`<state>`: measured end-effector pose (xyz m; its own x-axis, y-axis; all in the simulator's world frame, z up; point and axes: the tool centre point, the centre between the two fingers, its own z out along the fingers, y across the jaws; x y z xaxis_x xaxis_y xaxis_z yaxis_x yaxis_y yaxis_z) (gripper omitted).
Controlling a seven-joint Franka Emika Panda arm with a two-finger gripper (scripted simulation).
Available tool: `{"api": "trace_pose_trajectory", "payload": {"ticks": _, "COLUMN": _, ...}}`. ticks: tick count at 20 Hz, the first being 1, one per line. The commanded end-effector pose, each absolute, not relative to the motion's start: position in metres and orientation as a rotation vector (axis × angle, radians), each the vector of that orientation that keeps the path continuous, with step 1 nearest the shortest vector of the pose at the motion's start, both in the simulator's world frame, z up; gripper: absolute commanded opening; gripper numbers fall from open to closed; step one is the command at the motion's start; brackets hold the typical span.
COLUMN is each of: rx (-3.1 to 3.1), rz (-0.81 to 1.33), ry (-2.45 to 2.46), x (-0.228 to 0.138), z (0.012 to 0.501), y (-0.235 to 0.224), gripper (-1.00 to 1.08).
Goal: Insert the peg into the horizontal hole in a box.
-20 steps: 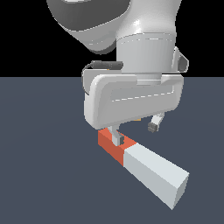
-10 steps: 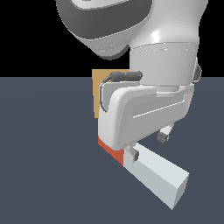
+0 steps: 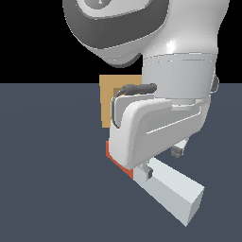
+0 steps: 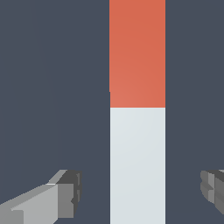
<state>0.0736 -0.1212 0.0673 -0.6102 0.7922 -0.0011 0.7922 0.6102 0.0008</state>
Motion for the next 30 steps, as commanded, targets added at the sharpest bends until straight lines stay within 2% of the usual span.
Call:
{"api": "trace_pose_trajectory", "payload": {"ticks": 1, "rx": 1.386, "rz": 0.0, "ry": 2.819, "x": 0.073, "z": 0.058, "y": -0.121, "gripper": 1.0}}
{"api": "trace_pose_trajectory", "payload": {"ticks": 7, "rx": 1.382, "rz": 0.0, "ry": 2.821, "x": 0.073, "z": 0.028, "y": -0.12, "gripper": 1.0}}
{"api": "trace_pose_trajectory", "payload": {"ticks": 13, "rx": 1.382, "rz": 0.0, "ry": 2.821, "x": 0.074, "z": 0.022, "y": -0.121, "gripper": 1.0}}
{"api": "trace_pose_trajectory", "payload": {"ticks": 14, "rx": 1.382, "rz": 0.0, "ry": 2.821, "x": 0.074, "z": 0.022, "y": -0.121, "gripper": -1.0}}
{"api": "trace_pose_trajectory", "payload": {"ticks": 30, "rx": 1.408, "rz": 0.0, "ry": 2.809, "x": 0.07, "z": 0.025, "y": -0.119, "gripper": -1.0}}
